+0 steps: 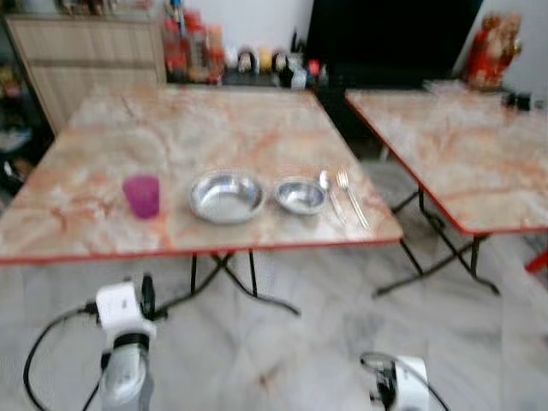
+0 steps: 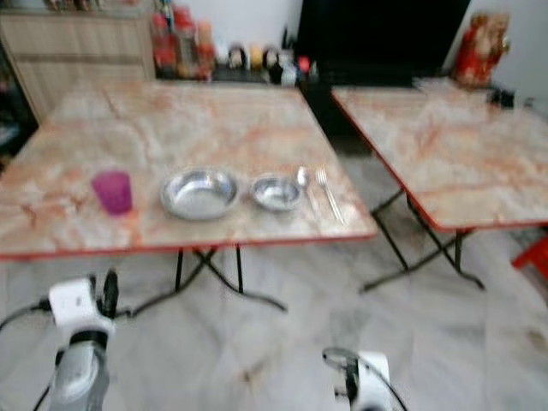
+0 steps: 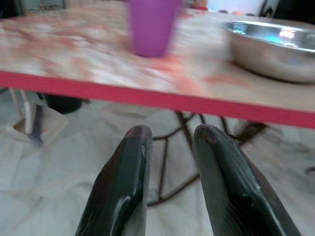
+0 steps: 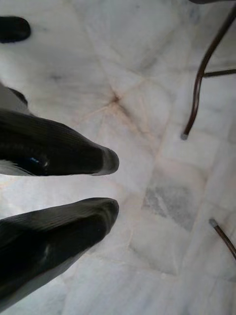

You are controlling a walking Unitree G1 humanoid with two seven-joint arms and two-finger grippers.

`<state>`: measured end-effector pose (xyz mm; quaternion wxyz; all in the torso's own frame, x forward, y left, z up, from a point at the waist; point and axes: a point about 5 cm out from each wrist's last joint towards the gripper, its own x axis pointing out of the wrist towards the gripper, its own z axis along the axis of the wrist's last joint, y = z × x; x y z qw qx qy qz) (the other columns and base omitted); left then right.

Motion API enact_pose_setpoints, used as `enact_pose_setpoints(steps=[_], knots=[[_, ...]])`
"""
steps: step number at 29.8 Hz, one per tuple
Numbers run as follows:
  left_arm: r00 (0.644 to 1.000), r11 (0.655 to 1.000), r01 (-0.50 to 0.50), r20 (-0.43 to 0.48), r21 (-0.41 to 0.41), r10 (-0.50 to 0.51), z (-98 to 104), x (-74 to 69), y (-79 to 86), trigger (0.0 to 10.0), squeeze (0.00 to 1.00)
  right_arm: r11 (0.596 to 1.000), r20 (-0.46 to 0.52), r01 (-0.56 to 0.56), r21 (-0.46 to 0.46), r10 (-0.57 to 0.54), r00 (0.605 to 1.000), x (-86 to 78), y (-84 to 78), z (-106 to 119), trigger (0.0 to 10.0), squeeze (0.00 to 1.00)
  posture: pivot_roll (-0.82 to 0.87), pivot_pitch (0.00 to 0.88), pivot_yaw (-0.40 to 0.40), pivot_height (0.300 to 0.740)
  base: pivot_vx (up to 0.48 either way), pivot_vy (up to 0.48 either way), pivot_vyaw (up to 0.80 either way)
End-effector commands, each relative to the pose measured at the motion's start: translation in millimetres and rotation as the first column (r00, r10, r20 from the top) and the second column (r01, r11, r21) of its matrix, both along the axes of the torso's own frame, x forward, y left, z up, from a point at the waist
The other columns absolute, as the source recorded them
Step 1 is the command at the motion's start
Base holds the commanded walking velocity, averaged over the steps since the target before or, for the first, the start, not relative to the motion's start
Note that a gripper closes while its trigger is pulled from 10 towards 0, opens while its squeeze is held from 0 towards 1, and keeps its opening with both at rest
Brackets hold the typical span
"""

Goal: Setting the table

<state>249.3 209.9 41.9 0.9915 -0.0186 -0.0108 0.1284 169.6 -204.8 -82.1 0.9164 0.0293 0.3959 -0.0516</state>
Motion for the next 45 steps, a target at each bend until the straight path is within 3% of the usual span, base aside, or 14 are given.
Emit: enact_pose_setpoints(steps=[1, 4, 15, 33, 45], knots=[[1.000, 1.000, 0.021, 0.006, -0.002, -0.021, 4, 5.6, -4.3, 10.0, 0.00, 1.000, -0.011, 0.012, -0.005, -0.012, 1.000, -2.1, -2.8, -1, 10.0, 0.00, 0.06, 0.000, -0.079, 0.740, 0.000, 0.000, 0.00], [0.999, 0.998, 0.041, 0.001, -0.038, -0.041, 4, 9.6, -7.9, 10.0, 0.00, 1.000, -0.017, 0.015, -0.001, -0.015, 1.000, -2.7, -2.3, -1, 10.0, 0.00, 0.06, 0.000, -0.078, 0.740, 0.000, 0.000, 0.00], [0.998, 0.998, 0.046, 0.039, -0.046, -0.045, 15, 18.0, -10.6, 10.0, 0.00, 1.000, -0.009, 0.017, 0.004, -0.017, 1.000, 1.3, -0.5, 0, 10.0, 0.00, 0.06, 0.000, -0.079, 0.740, 0.000, 0.000, 0.00], [0.997, 0.996, 0.064, 0.041, -0.056, -0.061, 17, 19.9, -13.4, 10.0, 0.00, 1.000, -0.015, -0.003, -0.013, 0.002, 1.000, 0.8, 2.0, -1, 10.0, 0.00, 0.06, 0.000, -0.075, 0.740, 0.251, 0.000, 0.00], [0.997, 0.996, 0.065, 0.051, -0.055, -0.062, 20, 22.5, -12.8, 10.0, 0.00, 1.000, -0.015, -0.007, -0.008, 0.007, 1.000, 1.2, 4.0, -1, 10.0, 0.00, 0.06, 0.000, -0.075, 0.740, 0.253, 0.000, 0.31]])
